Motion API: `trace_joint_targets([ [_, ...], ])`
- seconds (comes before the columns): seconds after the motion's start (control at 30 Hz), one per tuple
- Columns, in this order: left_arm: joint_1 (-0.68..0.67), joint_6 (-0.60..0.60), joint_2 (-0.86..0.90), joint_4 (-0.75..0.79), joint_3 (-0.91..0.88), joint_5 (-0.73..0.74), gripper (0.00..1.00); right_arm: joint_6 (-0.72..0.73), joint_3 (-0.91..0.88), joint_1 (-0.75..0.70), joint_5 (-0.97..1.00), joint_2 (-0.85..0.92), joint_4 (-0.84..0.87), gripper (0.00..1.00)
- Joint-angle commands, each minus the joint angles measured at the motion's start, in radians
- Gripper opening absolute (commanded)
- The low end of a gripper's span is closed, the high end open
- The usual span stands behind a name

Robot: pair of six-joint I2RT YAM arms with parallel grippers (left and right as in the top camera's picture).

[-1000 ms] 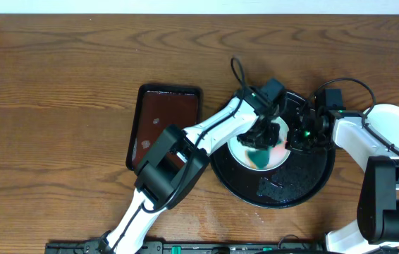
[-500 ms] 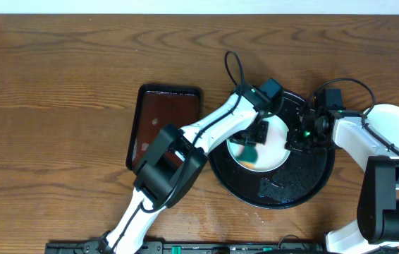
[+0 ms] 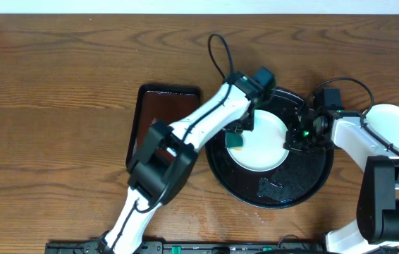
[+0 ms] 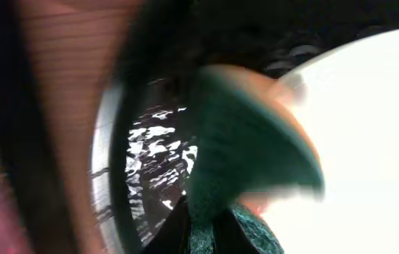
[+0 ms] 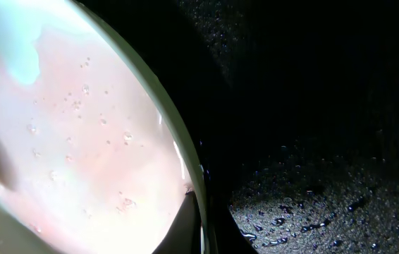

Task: Clean dirty plates on tray and stack at the side
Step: 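Return the sponge to the small dark tray with the left gripper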

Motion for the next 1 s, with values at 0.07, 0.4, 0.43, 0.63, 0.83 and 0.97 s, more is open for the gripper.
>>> trace_joint_targets([
  [0.07, 0.086, 0.062, -0.193, -0.096, 0.017, -0.056, 0.07, -0.016, -0.034, 0.013, 0.087, 0.05, -0.013, 0.01],
  [0.4, 0.274, 0.139, -0.245, -0.119, -0.103, -0.06, 0.08, -0.03, -0.034, 0.013, 0.086, 0.05, 0.033, 0.1],
  [0.43, 0.292, 0.14, -0.245, -0.079, -0.146, -0.06, 0.08, -0.038, -0.034, 0.013, 0.086, 0.05, 0.041, 0.06],
  [0.63, 0.357, 0.142, -0.245, 0.138, -0.383, -0.003, 0.09, -0.042, -0.033, 0.013, 0.062, 0.031, 0.039, 0.01],
  [0.83, 0.361, 0.153, -0.277, 0.132, -0.385, -0.003, 0.17, -0.042, -0.033, 0.016, 0.078, -0.12, 0.011, 0.01],
  [0.97, 0.361, 0.153, -0.365, 0.114, -0.385, 0.005, 0.38, -0.04, -0.033, 0.06, 0.165, -0.275, -0.012, 0.01],
])
